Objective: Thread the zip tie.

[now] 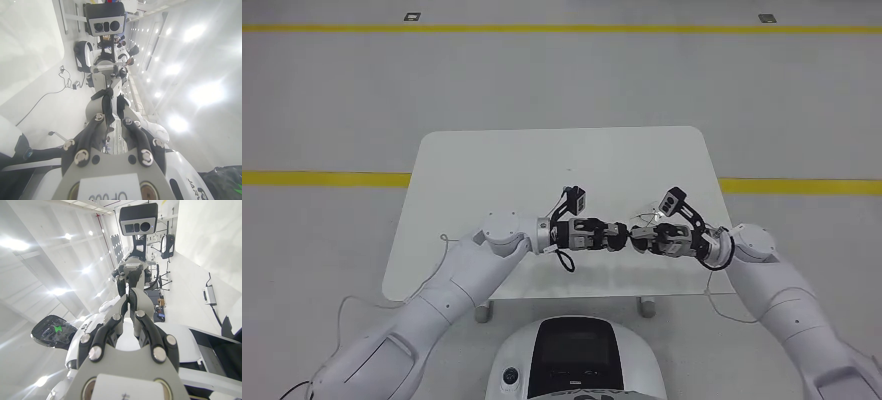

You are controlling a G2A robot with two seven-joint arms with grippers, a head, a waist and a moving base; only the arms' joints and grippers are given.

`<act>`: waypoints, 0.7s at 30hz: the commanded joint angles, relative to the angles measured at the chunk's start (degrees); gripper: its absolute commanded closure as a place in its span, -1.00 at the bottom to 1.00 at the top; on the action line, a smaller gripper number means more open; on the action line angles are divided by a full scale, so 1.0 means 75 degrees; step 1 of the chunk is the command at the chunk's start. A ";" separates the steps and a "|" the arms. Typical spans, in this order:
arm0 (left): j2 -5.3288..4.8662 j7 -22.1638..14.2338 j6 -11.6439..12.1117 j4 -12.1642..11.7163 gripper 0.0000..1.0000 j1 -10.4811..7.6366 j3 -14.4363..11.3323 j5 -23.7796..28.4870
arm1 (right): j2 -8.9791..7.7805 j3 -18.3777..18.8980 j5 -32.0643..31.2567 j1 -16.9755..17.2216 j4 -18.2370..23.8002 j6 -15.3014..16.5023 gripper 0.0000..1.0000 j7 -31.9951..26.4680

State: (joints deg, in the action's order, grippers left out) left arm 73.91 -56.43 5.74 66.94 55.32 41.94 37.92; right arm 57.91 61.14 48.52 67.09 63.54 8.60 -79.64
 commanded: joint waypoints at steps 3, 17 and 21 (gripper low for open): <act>0.0014 0.0004 -0.0012 -0.0017 0.82 -0.0017 -0.0029 0.0009 | 0.0004 -0.0019 0.0007 -0.0010 0.0007 0.0014 1.00 0.0000; 0.0056 -0.0048 0.0029 -0.0153 1.00 -0.0067 -0.0088 0.0086 | -0.0005 -0.0088 0.0068 -0.0033 0.0023 0.0008 1.00 0.0000; 0.0066 -0.0153 0.0090 -0.0216 1.00 -0.0056 -0.0075 0.0218 | -0.0028 -0.0120 0.0140 -0.0002 0.0071 -0.0038 -1.00 0.0000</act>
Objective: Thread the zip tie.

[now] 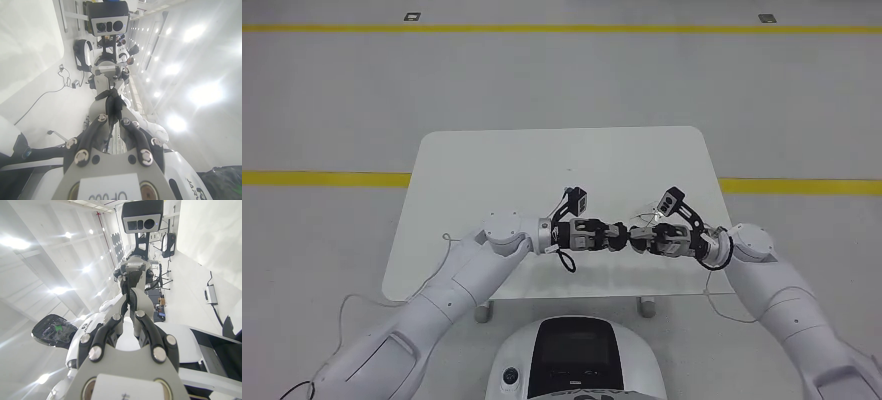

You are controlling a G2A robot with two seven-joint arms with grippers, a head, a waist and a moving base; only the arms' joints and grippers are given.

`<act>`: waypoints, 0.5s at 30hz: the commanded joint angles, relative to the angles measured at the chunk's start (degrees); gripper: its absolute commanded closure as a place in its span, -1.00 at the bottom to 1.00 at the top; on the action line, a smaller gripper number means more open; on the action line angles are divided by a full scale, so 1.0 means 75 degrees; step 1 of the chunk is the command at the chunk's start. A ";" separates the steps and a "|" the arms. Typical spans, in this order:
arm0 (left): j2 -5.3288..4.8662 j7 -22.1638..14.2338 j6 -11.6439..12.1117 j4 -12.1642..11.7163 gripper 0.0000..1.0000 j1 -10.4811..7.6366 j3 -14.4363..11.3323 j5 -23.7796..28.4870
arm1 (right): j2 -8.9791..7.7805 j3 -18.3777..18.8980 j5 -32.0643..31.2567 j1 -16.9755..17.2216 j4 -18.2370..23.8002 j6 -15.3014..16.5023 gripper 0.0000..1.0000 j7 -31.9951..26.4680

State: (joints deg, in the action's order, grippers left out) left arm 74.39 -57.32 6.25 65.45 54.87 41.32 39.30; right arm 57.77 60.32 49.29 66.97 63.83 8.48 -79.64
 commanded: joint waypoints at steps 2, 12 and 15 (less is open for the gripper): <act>-0.0002 -0.0066 0.0062 -0.0050 1.00 0.0002 0.0027 0.0050 | -0.0056 0.0073 0.0154 0.0044 -0.0015 -0.0033 -1.00 0.0000; -0.0077 -0.0586 -0.0045 -0.0018 1.00 -0.0076 0.0133 -0.0048 | -0.0179 0.0268 0.0342 0.0198 0.0019 -0.0102 -1.00 0.0000; -0.0077 -0.0586 -0.0045 -0.0018 1.00 -0.0076 0.0133 -0.0048 | -0.0179 0.0268 0.0342 0.0198 0.0019 -0.0102 -1.00 0.0000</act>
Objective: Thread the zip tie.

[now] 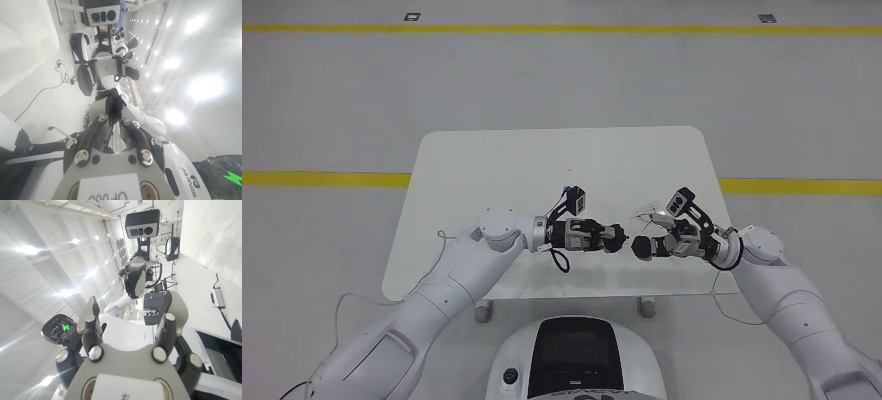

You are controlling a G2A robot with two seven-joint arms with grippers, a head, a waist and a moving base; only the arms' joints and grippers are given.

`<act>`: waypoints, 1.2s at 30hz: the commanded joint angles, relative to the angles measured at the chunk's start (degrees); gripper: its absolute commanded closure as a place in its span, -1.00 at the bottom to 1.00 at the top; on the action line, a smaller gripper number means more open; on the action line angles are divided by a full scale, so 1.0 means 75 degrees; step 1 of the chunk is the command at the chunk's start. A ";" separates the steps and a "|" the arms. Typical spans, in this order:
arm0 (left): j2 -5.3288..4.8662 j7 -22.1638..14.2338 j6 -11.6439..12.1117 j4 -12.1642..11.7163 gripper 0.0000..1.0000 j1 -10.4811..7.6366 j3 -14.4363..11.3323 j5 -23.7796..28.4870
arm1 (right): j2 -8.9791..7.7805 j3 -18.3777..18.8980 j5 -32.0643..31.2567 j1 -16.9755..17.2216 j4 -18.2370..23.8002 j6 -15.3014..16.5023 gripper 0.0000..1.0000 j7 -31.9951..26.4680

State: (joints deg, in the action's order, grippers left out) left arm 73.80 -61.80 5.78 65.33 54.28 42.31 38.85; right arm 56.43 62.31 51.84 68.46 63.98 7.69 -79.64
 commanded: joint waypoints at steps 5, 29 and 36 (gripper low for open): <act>-0.0016 0.0316 0.0263 -0.0023 1.00 -0.0023 0.0020 -0.0340 | 0.0000 0.0002 0.0001 -0.0001 -0.0002 0.0003 -1.00 0.0000; 0.0002 0.1314 0.1826 0.0788 1.00 0.0418 0.1285 -0.3669 | 0.0000 0.0002 0.0001 -0.0001 -0.0002 0.0003 -1.00 0.0000; -0.0025 0.2178 0.1826 0.1153 1.00 0.0510 0.1401 -0.4376 | 0.0000 0.0002 0.0001 -0.0001 -0.0002 0.0003 -1.00 0.0000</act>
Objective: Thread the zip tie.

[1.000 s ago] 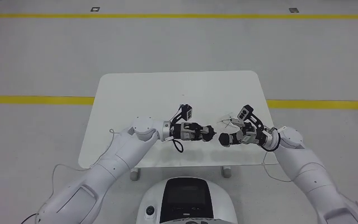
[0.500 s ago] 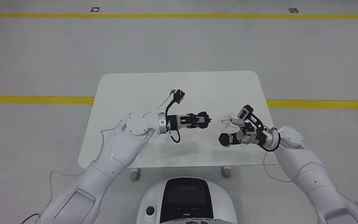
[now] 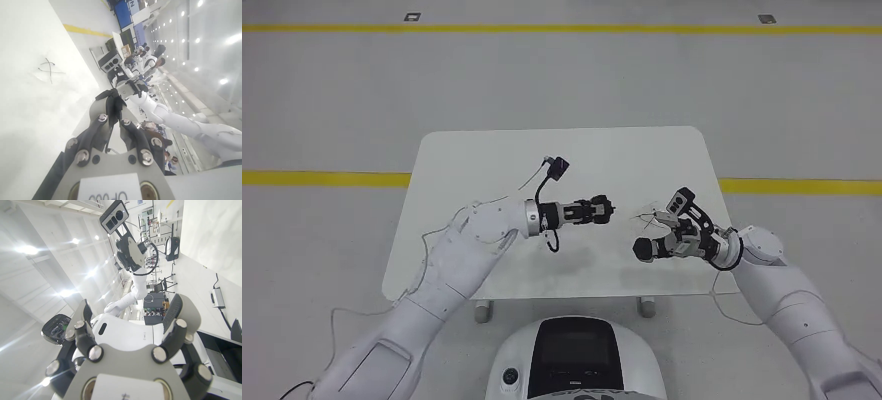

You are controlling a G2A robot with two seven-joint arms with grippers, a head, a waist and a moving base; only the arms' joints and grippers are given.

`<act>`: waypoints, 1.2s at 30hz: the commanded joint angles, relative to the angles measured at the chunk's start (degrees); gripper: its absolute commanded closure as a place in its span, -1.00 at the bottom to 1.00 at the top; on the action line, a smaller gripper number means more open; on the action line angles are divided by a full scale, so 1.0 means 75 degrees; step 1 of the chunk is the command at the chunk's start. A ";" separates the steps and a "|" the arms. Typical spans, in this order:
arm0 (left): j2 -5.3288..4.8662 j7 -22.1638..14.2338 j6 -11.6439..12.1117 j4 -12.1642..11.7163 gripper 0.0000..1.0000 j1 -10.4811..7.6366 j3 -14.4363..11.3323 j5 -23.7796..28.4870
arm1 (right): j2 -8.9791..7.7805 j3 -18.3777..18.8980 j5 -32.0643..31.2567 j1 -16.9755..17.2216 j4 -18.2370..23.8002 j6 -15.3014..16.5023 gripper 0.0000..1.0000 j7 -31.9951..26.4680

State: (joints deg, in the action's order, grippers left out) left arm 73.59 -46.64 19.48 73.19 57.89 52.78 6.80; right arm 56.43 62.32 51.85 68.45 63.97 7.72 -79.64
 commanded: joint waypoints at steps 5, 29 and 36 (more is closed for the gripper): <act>-0.0017 0.0508 0.0000 0.0375 1.00 0.0109 0.0022 -0.0616 | 0.0000 0.0000 0.0000 0.0000 0.0000 0.0000 -1.00 0.0000; -0.0015 0.0808 0.0000 0.0440 1.00 0.0145 0.0007 -0.0788 | -0.0086 0.0337 -0.0187 0.0185 0.0183 0.0047 -1.00 0.0365; -0.0015 0.0808 0.0000 0.0440 1.00 0.0145 0.0007 -0.0788 | -0.0397 0.1329 -0.1424 0.1006 0.1260 -0.0209 -1.00 0.1967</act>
State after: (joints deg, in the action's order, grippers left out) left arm 73.49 -40.58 19.48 76.49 58.98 52.83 0.89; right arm 53.78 70.94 42.03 74.72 71.41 7.04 -66.91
